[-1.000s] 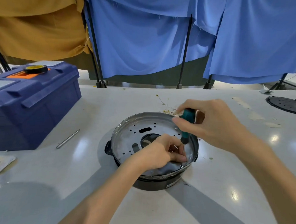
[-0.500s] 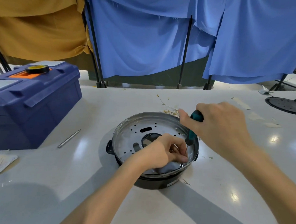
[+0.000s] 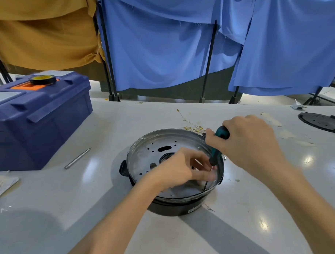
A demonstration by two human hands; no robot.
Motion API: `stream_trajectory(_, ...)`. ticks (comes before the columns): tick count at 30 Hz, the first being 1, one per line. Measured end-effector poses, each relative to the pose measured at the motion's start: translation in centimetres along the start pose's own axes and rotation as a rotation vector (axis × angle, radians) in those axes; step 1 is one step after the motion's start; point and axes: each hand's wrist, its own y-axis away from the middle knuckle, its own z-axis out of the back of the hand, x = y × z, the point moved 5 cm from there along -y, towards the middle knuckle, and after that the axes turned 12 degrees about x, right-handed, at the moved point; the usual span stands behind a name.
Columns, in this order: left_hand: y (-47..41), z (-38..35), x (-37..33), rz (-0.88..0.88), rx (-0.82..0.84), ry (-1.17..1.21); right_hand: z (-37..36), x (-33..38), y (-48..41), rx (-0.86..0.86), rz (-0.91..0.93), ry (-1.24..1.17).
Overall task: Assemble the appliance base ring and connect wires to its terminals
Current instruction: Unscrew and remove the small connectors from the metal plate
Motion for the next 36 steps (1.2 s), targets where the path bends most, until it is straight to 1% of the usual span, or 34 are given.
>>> stream_trajectory(2, 0.1, 0.0, -0.8, -0.049, -0.019, 0.065, 0.4, 0.3, 0.6, -0.09, -0.021, 0.097)
stream_trajectory(4, -0.2, -0.3, -1.6, -0.102, -0.074, 0.083, 1.0, 0.4, 0.9, -0.157, -0.022, 0.127)
stream_trajectory(6, -0.4, -0.5, -2.2, -0.158, -0.138, 0.138, 0.7, -0.2, 0.7, -0.1, -0.026, 0.131)
stream_trajectory(8, -0.3, -0.7, -2.4, -0.206, -0.148, 0.194, 0.2, -1.3, 0.3, 0.068, 0.017, -0.003)
stream_trajectory(10, -0.1, -0.6, -2.2, -0.211, -0.142, 0.231, 0.4, -1.7, 0.1, 0.201, 0.131, -0.249)
stream_trajectory(12, -0.1, -0.6, -1.9, -0.192, -0.129, 0.216, 0.6, -1.5, 0.0, 0.209, 0.25, -0.369)
stream_trajectory(14, -0.1, -0.8, -1.9, -0.185, -0.107, 0.207, 0.5, -1.2, -0.1, 0.181, 0.288, -0.404)
stream_trajectory(16, -0.1, -0.9, -1.8, -0.191, -0.108, 0.252, 0.4, -1.0, 0.0, 0.139, 0.269, -0.378)
stream_trajectory(19, 0.4, -0.6, -1.4, -0.208, -0.118, 0.286, 0.3, -0.4, 0.9, 0.029, 0.237, -0.253)
stream_trajectory(21, 0.5, -0.9, -1.4, -0.211, -0.08, 0.273, 0.3, 0.3, 1.4, -0.012, 0.213, -0.141)
stream_trajectory(24, 0.5, -1.1, -1.4, -0.211, -0.05, 0.292, 0.4, 0.7, 1.2, -0.06, 0.128, 0.049)
stream_trajectory(25, 0.5, -1.2, -1.4, -0.206, -0.04, 0.282, 0.5, 0.7, 1.1, -0.053, 0.113, 0.052)
stream_trajectory(26, 0.6, -1.2, -1.5, -0.206, -0.029, 0.277, 0.5, 0.6, 0.9, -0.019, 0.128, -0.005)
stream_trajectory(28, 0.8, -1.0, -1.5, -0.201, -0.008, 0.27, 0.2, 0.2, 0.6, 0.105, 0.223, -0.244)
stream_trajectory(29, 0.9, -1.0, -1.4, -0.192, 0.003, 0.266, 0.0, 0.1, 0.7, 0.138, 0.274, -0.338)
stream_trajectory(31, 1.0, -1.0, -1.5, -0.188, 0.011, 0.27, -0.3, 0.0, 0.6, 0.139, 0.306, -0.42)
stream_trajectory(34, 0.8, -1.1, -1.7, -0.198, -0.044, 0.266, -0.7, 0.1, 0.7, 0.07, 0.225, -0.391)
stream_trajectory(36, 0.4, -1.5, -1.8, -0.19, -0.044, 0.279, -0.7, 0.2, 0.8, 0.005, 0.119, -0.218)
